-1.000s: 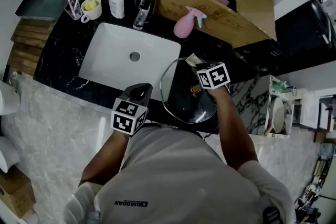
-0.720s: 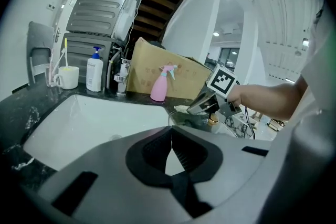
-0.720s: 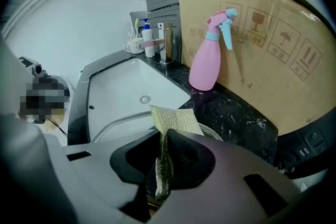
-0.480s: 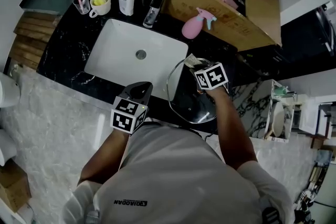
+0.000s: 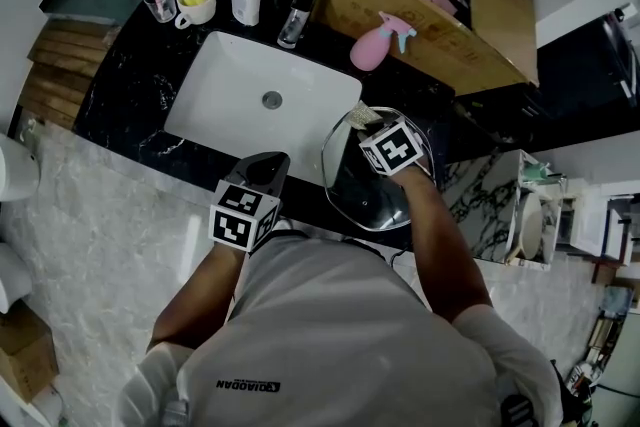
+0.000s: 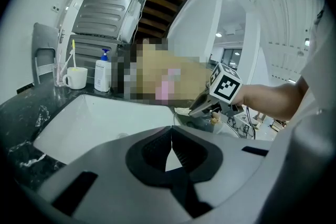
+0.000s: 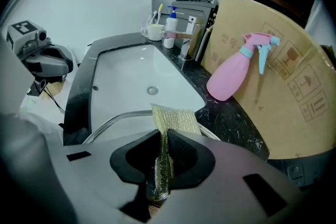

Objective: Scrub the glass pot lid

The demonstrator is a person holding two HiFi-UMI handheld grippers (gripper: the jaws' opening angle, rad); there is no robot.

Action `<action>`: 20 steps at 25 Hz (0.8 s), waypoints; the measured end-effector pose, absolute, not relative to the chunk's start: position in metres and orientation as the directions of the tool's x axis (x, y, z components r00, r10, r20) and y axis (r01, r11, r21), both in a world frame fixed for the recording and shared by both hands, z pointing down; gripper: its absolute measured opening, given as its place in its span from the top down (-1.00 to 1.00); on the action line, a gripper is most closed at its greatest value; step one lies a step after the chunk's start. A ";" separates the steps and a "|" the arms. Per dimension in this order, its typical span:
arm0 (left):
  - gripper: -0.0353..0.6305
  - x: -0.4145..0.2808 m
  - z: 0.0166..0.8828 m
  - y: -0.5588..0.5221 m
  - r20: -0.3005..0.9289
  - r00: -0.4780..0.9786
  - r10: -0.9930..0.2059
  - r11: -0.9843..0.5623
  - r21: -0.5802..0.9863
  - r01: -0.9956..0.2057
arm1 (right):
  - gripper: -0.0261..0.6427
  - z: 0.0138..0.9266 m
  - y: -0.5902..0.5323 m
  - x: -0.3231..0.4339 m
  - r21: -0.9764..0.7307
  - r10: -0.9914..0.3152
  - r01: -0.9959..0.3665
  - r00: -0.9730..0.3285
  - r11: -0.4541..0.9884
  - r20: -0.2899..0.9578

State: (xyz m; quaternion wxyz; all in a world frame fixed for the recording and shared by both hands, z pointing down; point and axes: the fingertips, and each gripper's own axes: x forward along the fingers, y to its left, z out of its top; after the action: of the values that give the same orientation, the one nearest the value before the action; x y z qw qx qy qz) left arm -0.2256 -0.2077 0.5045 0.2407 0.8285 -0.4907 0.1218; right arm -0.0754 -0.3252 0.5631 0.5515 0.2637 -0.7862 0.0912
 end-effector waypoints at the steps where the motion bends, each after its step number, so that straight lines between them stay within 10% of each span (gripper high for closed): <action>1: 0.85 -0.225 0.504 -0.207 0.438 0.490 -0.754 -0.404 0.279 -0.871 | 0.70 0.563 -0.323 -0.079 0.145 -0.310 -0.508 -0.256 0.849 0.916; 20: 0.85 -0.210 0.503 -0.188 0.440 0.500 -0.746 -0.416 0.279 -0.866 | 0.70 0.558 -0.261 -0.119 0.155 -0.262 -0.324 -0.319 0.933 0.911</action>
State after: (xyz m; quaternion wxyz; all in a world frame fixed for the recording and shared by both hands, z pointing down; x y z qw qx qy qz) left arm -0.2099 -0.1885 0.5034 0.2399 0.8321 -0.4843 0.1245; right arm -0.1193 -0.2609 0.5584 0.5550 0.1806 -0.8115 0.0277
